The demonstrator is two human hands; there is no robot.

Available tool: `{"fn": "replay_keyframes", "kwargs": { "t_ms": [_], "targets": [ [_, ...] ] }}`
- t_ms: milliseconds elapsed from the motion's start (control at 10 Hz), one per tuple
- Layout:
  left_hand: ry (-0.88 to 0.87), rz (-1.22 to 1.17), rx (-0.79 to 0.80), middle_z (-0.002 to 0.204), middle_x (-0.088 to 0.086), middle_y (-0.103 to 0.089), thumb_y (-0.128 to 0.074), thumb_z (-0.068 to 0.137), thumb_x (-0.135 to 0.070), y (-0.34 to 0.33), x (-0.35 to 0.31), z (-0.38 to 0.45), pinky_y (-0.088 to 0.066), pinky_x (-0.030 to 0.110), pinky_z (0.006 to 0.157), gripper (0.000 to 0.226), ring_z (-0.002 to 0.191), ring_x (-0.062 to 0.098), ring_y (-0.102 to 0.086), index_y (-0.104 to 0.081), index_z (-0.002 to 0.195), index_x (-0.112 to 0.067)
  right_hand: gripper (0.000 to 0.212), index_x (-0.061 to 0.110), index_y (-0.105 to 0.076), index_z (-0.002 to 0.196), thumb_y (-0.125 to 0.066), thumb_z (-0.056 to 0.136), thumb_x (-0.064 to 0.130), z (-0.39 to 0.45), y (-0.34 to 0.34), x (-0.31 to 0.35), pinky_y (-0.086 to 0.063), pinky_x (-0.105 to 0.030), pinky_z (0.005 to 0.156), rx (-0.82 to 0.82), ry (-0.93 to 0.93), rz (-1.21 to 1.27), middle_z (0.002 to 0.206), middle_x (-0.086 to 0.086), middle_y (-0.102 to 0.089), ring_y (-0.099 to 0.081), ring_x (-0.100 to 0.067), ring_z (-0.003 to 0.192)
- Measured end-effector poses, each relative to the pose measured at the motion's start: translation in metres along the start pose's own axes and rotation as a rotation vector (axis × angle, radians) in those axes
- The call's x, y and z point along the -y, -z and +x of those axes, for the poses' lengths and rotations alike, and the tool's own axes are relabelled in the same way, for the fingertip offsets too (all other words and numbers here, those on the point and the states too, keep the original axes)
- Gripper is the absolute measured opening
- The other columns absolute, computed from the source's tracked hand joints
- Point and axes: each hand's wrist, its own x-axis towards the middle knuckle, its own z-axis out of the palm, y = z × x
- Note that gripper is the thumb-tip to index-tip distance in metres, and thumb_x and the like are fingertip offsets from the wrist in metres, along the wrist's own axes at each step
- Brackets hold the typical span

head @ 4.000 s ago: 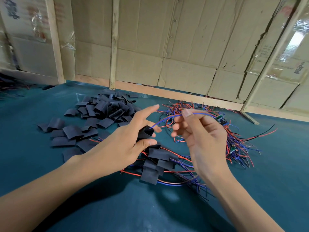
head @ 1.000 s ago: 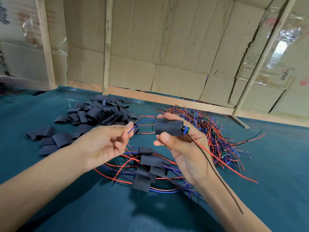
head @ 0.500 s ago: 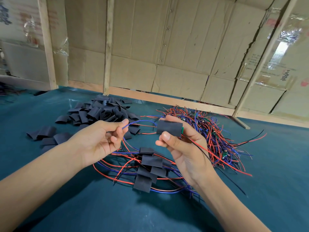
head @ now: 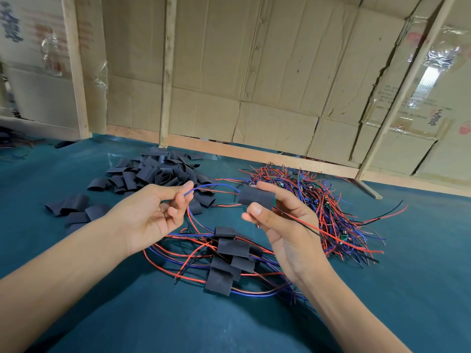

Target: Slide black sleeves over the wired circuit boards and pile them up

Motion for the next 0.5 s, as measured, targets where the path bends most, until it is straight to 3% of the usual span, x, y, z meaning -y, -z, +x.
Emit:
{"fn": "replay_keyframes", "kwargs": {
  "t_ms": [100,200,300,400,500],
  "targets": [
    [0.016,-0.023,0.002,0.07,0.005,-0.064,-0.079,0.053,-0.004,0.001,0.0,0.001,-0.038,0.014,0.038,0.042,0.05,0.001,-0.055,-0.068,0.094,0.001,0.05,0.009,-0.076,0.11,-0.091,0.062,0.017,0.0,0.002,0.001,-0.057,-0.045,0.089,-0.059,0.008,-0.068,0.078,-0.023,-0.03,-0.06,-0.031,0.073],
    [0.032,-0.025,-0.012,0.07,0.004,-0.062,-0.08,0.056,-0.006,0.0,-0.001,-0.001,-0.038,0.014,0.038,0.036,0.051,0.001,-0.055,-0.068,0.09,0.001,0.054,0.009,-0.076,0.11,-0.094,0.06,0.022,0.0,0.003,0.001,-0.058,-0.042,0.084,-0.087,0.02,-0.09,0.069,-0.019,-0.023,-0.057,-0.029,0.066],
    [0.032,-0.036,-0.02,0.071,0.005,-0.063,-0.08,0.054,-0.005,-0.001,-0.002,-0.002,-0.038,0.014,0.038,0.039,0.05,0.002,-0.054,-0.068,0.09,0.001,0.054,0.015,-0.077,0.11,-0.094,0.06,0.029,-0.001,0.004,0.001,-0.056,-0.038,0.077,-0.109,0.023,-0.214,0.066,-0.02,-0.029,-0.047,-0.03,0.073],
    [-0.075,0.216,-0.084,0.069,0.007,-0.064,-0.081,0.064,-0.01,0.002,-0.004,-0.003,-0.039,0.019,0.04,0.026,0.05,0.007,-0.052,-0.071,0.087,-0.003,0.04,0.028,-0.077,0.107,-0.089,0.068,0.025,-0.004,0.006,0.003,-0.041,-0.018,0.066,-0.144,0.104,-0.488,0.066,0.012,-0.047,-0.045,-0.009,0.065],
    [-0.622,1.524,-0.31,0.09,0.0,-0.069,-0.064,0.092,-0.039,0.012,0.006,-0.004,-0.049,0.034,0.071,0.017,0.083,0.02,-0.06,-0.072,0.089,-0.024,0.036,0.021,-0.078,0.106,-0.087,0.071,0.016,-0.007,0.004,0.003,-0.043,-0.009,0.076,-0.095,0.251,-0.673,0.098,0.009,-0.07,-0.061,0.001,0.08]
  ]
}}
